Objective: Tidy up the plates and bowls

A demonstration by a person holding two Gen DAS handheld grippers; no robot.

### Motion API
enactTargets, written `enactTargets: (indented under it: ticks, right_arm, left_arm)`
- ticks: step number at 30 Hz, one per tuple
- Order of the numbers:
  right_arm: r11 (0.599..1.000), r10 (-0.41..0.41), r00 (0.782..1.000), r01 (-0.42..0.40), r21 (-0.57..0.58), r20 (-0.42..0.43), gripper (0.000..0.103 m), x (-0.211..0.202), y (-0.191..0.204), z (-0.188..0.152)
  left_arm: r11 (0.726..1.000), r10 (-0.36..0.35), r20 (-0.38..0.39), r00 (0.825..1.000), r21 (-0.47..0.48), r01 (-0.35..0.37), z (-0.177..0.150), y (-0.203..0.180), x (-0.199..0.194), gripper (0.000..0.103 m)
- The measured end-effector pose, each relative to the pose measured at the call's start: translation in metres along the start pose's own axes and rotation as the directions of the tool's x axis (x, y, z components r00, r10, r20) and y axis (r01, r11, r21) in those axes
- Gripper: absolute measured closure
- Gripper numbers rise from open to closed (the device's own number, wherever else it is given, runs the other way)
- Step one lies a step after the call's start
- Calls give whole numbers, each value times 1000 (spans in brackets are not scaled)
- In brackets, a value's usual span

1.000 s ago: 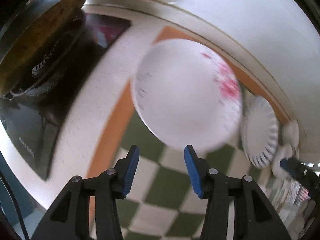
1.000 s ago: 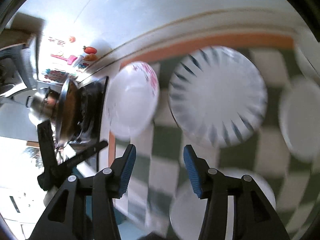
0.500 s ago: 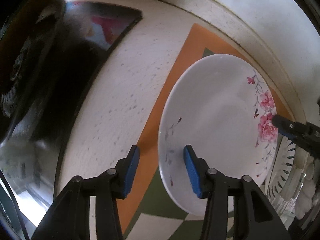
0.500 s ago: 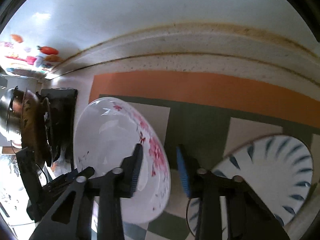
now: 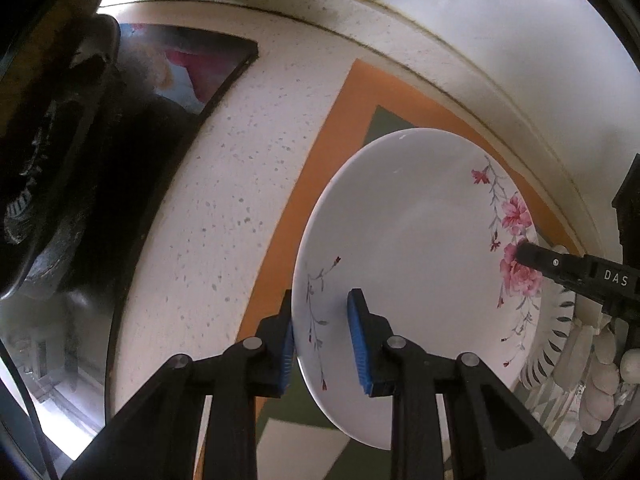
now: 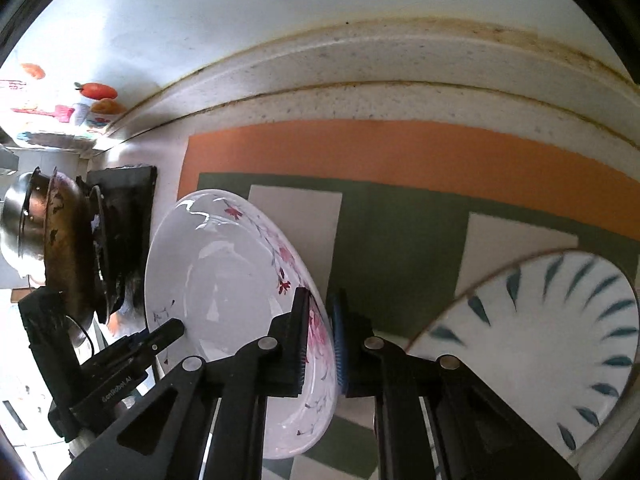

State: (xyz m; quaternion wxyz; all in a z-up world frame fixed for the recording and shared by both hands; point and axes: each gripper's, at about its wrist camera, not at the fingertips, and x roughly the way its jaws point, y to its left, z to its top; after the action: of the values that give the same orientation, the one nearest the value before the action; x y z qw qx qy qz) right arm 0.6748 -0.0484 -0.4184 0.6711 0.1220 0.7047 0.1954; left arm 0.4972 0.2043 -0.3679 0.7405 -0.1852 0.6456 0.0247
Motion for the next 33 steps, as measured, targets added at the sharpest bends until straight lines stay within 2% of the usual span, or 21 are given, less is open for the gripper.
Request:
enactTargets:
  ticks: [8,18,26,33]
  right_arm:
    - [999,51,998,-51,5,48,92,-51,-12,-46]
    - [996,64,992,-70,53,109,93,-122,-67,-141]
    - [990,32,989,-51,130,143,93,-158,-132,-227]
    - [980,25,992,-48,195,120,93,-152,-182,-284]
  left_arm:
    - [998,-6,35,999,64,4,-29,-28,-42,81]
    - [983,-29,35,999,184,22,-92,-105,-71,81]
    - [957,-44,-31,999,285,51,-146,-158,-53,81]
    - [946,-23,-98,995,319,53,-188,-185,-28,81]
